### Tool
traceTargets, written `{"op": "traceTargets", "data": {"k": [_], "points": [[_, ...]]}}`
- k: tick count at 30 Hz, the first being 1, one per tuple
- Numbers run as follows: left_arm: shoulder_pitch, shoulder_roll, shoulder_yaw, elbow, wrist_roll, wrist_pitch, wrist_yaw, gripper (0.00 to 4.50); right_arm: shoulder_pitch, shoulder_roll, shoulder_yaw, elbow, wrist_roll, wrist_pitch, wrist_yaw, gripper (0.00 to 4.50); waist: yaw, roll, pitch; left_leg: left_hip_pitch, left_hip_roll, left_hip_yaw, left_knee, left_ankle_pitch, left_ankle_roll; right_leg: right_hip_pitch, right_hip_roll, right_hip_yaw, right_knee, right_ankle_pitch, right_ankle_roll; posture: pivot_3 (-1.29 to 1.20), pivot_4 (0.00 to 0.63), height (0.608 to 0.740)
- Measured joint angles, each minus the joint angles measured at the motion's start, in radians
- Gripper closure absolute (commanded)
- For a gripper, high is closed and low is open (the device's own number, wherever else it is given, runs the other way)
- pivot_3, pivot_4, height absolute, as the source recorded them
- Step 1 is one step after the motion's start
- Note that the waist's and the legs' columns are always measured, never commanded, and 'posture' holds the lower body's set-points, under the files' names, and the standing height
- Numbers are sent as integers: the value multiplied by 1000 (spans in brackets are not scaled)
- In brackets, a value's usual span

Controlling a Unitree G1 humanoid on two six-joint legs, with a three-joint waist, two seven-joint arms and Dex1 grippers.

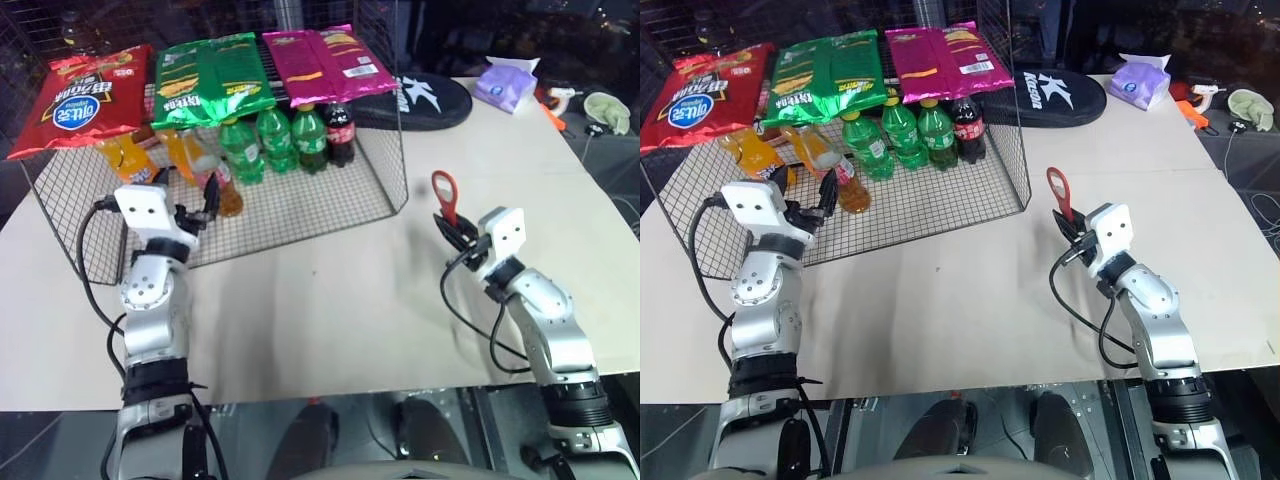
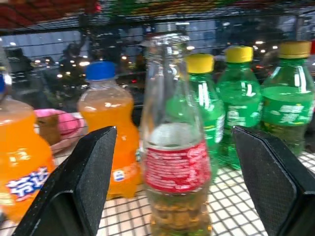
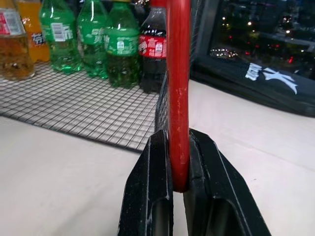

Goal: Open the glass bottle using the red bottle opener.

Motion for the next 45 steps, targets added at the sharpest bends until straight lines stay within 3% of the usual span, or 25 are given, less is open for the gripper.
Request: {"op": "traceTargets", "data": {"k": [16, 39, 43, 45], "points": [[-253, 44, -37, 494, 50, -149, -73, 671, 39, 20, 28, -5, -13, 2, 3, 4500, -8, 0, 0, 0, -1, 0, 1, 0, 0, -1, 0, -1, 1, 0, 0, 0, 150, 740], [-412, 78, -52, 757, 67, -209, -104, 671, 58, 31, 45, -28, -31, 3, -5, 4500, -8, 0, 0, 0, -1, 0, 2, 0, 0, -1, 0, -1, 3, 0, 0, 0, 150, 740], [-430, 78, -49, 786, 64, -219, -113, 1802, 58, 32, 46, -29, -33, 3, -5, 4500, -8, 0, 0, 0, -1, 0, 2, 0, 0, -1, 0, -1, 4, 0, 0, 0, 150, 740], [-430, 78, -49, 789, 65, -225, -114, 1782, 58, 32, 46, -29, -33, 3, -5, 4500, -8, 0, 0, 0, -1, 0, 2, 0, 0, -1, 0, -1, 4, 0, 0, 0, 150, 740]]}}
